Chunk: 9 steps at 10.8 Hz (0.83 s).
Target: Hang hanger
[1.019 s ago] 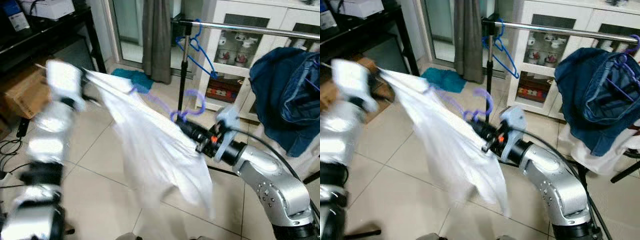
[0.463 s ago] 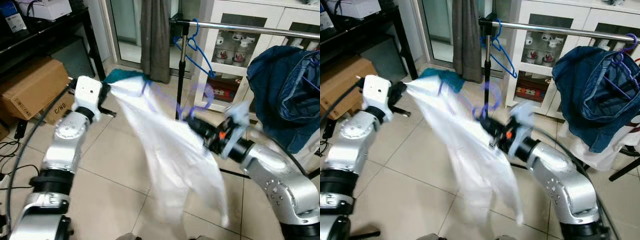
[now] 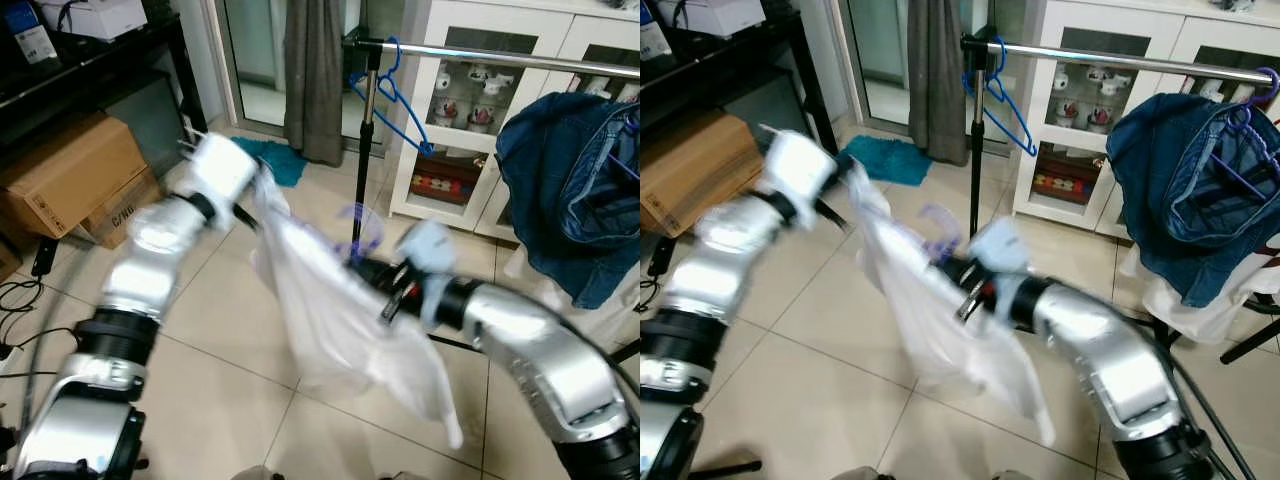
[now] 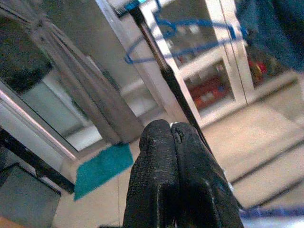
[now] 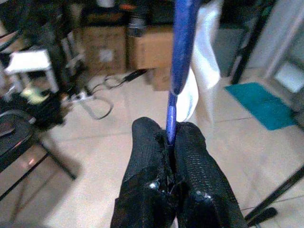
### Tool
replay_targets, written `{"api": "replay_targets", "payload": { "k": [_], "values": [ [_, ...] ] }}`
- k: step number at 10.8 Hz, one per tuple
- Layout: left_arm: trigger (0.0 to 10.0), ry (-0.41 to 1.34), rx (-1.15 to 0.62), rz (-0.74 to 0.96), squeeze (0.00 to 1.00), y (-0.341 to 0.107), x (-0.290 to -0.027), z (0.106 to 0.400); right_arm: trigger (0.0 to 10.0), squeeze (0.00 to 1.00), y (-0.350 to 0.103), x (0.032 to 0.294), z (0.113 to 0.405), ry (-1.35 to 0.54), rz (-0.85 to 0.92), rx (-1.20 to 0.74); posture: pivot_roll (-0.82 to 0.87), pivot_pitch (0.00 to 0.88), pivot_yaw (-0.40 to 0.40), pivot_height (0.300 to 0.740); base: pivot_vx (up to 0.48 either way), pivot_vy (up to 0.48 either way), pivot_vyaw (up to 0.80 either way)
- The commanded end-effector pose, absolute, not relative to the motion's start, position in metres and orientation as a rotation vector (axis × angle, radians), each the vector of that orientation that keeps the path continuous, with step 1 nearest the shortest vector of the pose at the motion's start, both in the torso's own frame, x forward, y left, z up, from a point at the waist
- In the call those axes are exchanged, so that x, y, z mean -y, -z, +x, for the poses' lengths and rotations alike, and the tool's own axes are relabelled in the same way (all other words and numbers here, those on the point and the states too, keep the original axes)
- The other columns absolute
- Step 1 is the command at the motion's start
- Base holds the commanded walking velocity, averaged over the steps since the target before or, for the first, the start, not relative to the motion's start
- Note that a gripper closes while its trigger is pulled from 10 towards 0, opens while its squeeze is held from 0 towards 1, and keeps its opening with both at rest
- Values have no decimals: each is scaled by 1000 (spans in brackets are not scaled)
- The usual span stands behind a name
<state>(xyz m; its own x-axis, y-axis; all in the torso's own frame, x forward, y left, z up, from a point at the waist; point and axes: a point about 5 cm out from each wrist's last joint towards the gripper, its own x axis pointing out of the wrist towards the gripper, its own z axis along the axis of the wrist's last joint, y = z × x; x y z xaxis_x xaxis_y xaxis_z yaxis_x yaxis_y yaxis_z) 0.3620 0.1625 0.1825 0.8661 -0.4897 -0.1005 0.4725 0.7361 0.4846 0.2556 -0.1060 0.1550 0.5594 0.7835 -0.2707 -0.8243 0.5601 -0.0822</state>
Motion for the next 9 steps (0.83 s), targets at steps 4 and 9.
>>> {"api": "replay_targets", "payload": {
  "k": [4,9],
  "values": [
    [0,356,-77,647,0,-187,-219,375,0,0,-165,119,245,-991,-54,-163,-117,0,58,740,0,0,0],
    [0,207,-156,579,0,-166,-253,372,0,0,-179,117,224,-1137,98,-106,-126,0,59,740,0,0,0]
  ]
}}
